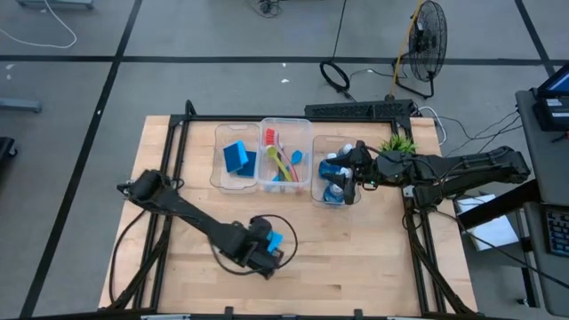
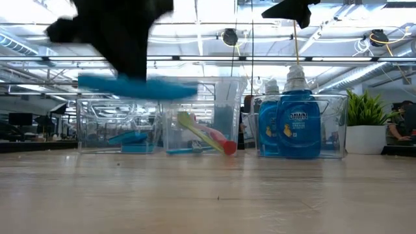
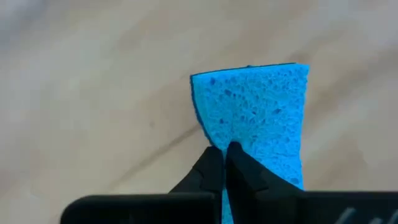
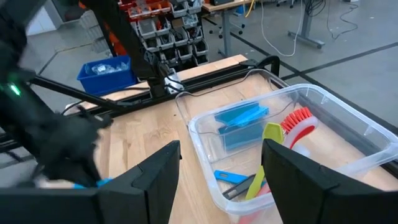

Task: Pick & Place Kitchen Sink Supplies
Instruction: Put the light blue sponge into the left transparent bin

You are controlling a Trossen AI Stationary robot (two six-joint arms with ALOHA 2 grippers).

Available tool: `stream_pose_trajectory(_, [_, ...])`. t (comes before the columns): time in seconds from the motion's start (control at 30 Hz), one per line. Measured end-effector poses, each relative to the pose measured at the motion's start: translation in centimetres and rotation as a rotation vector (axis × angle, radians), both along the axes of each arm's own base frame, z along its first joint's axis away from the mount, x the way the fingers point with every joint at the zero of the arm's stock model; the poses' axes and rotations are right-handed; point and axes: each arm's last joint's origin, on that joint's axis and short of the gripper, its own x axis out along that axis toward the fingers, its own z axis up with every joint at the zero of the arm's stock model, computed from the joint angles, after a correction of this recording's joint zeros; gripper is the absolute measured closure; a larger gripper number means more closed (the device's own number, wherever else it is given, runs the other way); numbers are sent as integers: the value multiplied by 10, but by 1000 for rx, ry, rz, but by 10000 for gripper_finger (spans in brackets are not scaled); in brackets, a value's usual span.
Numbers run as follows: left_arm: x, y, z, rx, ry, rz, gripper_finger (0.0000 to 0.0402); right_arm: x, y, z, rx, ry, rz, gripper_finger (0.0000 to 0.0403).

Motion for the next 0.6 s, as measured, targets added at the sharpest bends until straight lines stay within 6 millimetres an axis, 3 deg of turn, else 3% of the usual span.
stream_pose_trajectory(0.17, [-21,-6,39,66,-34,-287,399,0,0,0,-20,4,3,190])
stream_pose_trajectory(0.4, [-61,6,93,135,-133,-325,399,0,0,1,-25,0,4,190])
stream_pose_trajectory(0.6, [-99,26,147,315,-361,-316,399,0,0,1,-25,-1,4,190])
